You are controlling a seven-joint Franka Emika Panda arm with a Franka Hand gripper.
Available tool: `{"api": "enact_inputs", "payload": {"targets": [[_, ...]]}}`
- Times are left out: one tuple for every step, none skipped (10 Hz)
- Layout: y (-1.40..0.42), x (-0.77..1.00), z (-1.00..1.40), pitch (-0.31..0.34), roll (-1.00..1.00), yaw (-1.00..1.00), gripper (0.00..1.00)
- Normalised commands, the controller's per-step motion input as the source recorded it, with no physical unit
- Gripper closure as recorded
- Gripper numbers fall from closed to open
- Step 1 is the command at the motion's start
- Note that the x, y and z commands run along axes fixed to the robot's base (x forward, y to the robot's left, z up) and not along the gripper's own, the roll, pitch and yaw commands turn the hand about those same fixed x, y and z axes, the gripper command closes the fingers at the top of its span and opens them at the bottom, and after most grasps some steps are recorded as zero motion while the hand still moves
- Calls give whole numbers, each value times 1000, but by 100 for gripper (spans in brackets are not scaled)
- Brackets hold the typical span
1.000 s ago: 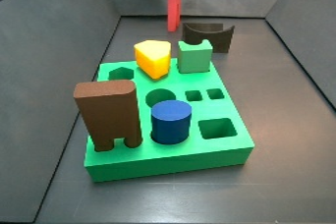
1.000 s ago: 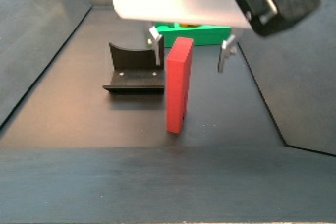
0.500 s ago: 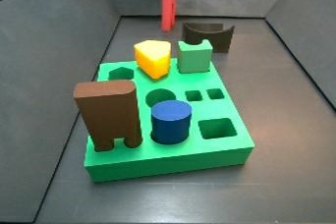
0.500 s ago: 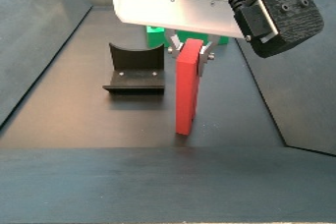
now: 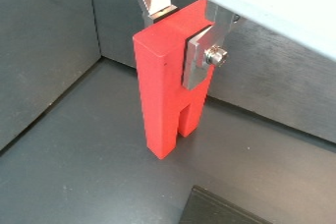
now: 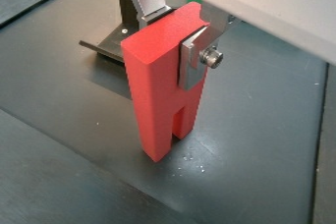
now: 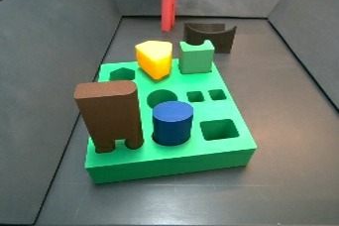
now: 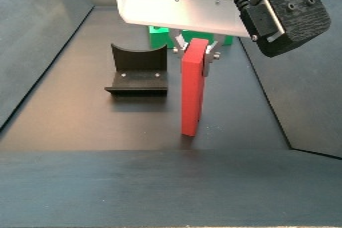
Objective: Pick up the double-square object. Move up. Move to above the board. Insert the double-square object.
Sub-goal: Pick up the double-square object, then move up.
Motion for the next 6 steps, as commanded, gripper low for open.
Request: {"api": "enact_inputs", "payload": {"targets": [[0, 0, 0, 0, 0, 0, 100], [0, 0, 0, 0, 0, 0, 100], [0, 0, 0, 0, 0, 0, 100], [0, 0, 0, 0, 0, 0, 100], [0, 0, 833, 0, 0, 0, 100], [-41, 25, 820, 6, -3, -23, 100]]}}
